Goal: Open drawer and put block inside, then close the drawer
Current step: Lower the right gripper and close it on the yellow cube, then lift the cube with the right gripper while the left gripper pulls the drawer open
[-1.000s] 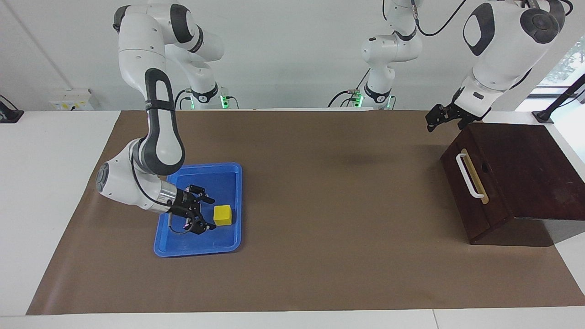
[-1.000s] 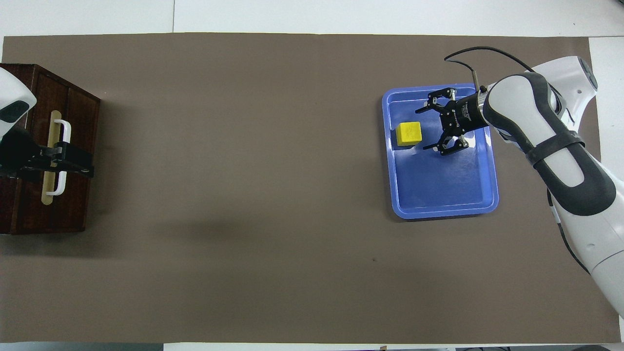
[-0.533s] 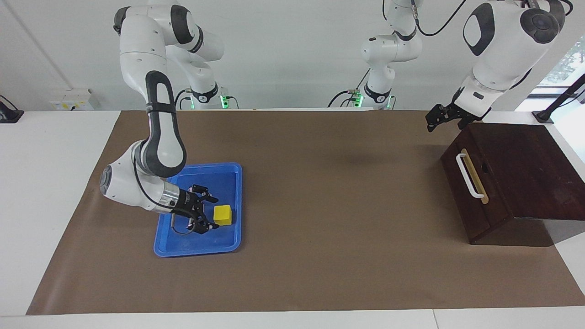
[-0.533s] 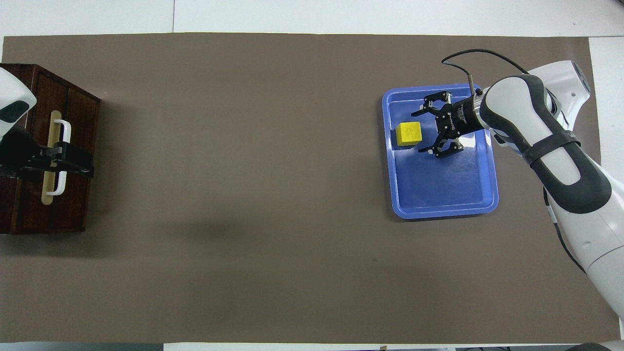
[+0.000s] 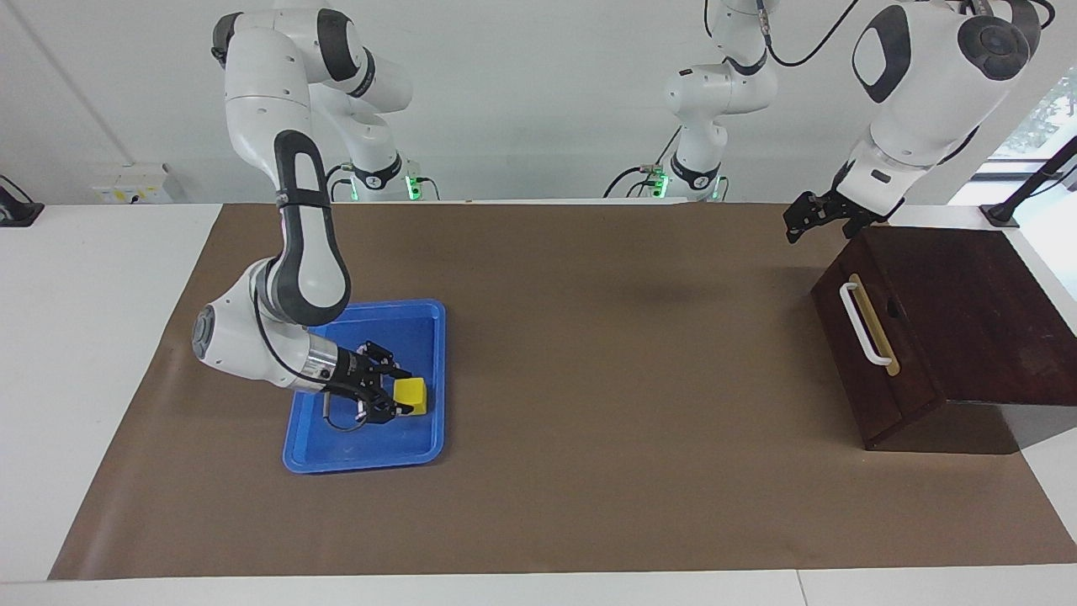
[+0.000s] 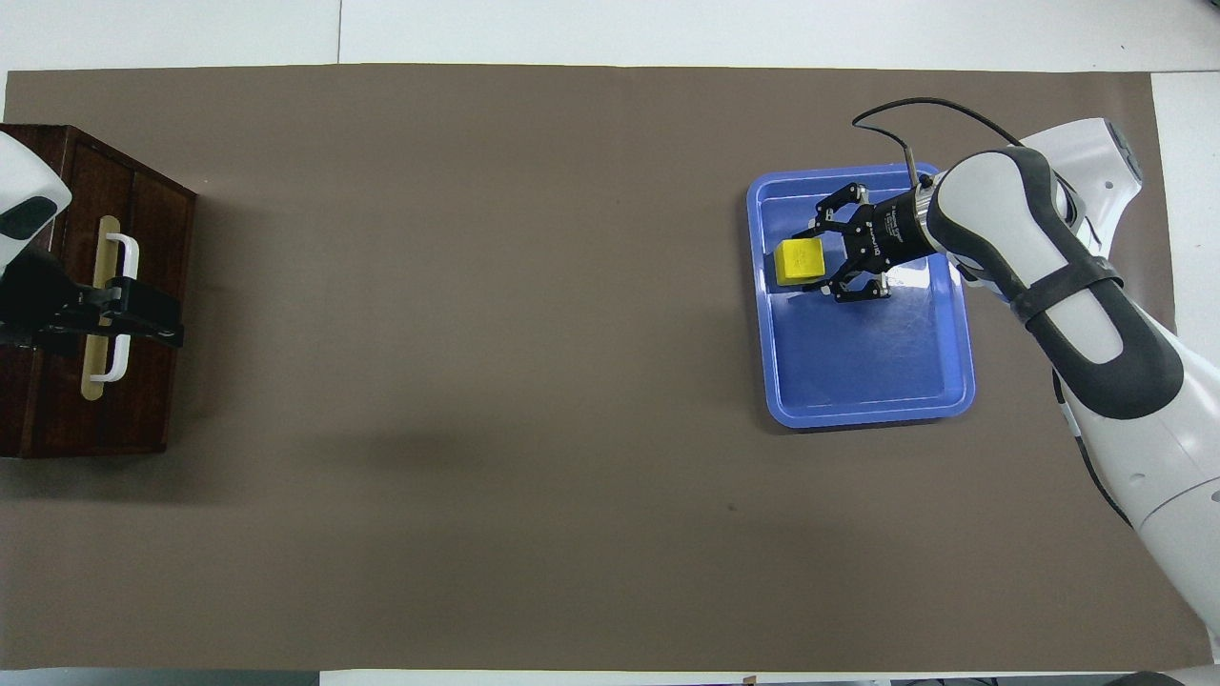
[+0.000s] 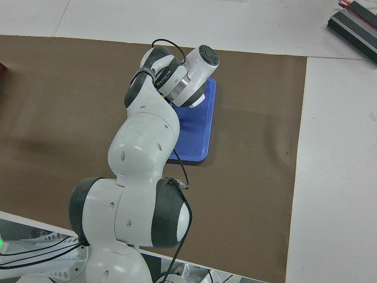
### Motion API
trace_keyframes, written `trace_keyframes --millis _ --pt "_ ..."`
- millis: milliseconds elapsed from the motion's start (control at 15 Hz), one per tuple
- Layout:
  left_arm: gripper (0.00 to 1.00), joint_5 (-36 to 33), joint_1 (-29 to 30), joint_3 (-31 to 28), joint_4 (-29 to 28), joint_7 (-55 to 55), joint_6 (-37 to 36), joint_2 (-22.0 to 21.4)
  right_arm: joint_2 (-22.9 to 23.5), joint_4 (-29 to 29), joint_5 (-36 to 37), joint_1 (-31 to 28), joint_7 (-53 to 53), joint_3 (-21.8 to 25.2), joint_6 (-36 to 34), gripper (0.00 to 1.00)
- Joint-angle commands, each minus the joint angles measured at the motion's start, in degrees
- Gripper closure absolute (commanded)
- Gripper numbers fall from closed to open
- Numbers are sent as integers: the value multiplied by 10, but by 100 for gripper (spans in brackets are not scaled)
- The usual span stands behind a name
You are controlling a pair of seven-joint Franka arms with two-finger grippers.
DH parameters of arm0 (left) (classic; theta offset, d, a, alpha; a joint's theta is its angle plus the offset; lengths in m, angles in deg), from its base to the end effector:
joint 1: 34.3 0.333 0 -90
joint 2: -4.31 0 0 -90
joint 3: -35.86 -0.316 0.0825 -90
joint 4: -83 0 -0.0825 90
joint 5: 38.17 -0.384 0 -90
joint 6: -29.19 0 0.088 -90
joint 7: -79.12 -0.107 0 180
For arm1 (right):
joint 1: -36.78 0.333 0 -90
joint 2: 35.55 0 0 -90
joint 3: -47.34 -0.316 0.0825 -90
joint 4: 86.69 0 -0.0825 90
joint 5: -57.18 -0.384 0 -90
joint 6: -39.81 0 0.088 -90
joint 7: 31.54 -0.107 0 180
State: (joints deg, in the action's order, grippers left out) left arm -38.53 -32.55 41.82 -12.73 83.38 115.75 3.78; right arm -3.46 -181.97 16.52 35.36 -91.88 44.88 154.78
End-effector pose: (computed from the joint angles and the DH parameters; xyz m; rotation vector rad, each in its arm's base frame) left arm 0.5390 -0.0392 0.5781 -3.1145 -0.0013 0.2339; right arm 0.6643 0.0480 0.2786 -1.9899 1.7129 0.6805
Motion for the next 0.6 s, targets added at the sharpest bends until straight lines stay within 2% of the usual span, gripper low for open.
trace_keyframes --millis 0,267,333,467,533 --pt "0 4 -2 -4 0 -2 -9 -7 -1 -4 -13 -2 -4 0 5 40" --pt "0 4 -8 -3 1 -1 -10 -12 -1 -4 -13 -5 7 1 5 41" --pt "0 4 -9 -3 4 0 -7 -13 -1 -4 -13 -6 8 1 5 56" --pt "0 -22 -10 -2 -13 -4 14 -18 -1 -3 -13 -8 8 0 5 100" --pt "0 -57 -14 0 -45 -4 64 -31 -1 -3 -13 -8 9 0 4 100"
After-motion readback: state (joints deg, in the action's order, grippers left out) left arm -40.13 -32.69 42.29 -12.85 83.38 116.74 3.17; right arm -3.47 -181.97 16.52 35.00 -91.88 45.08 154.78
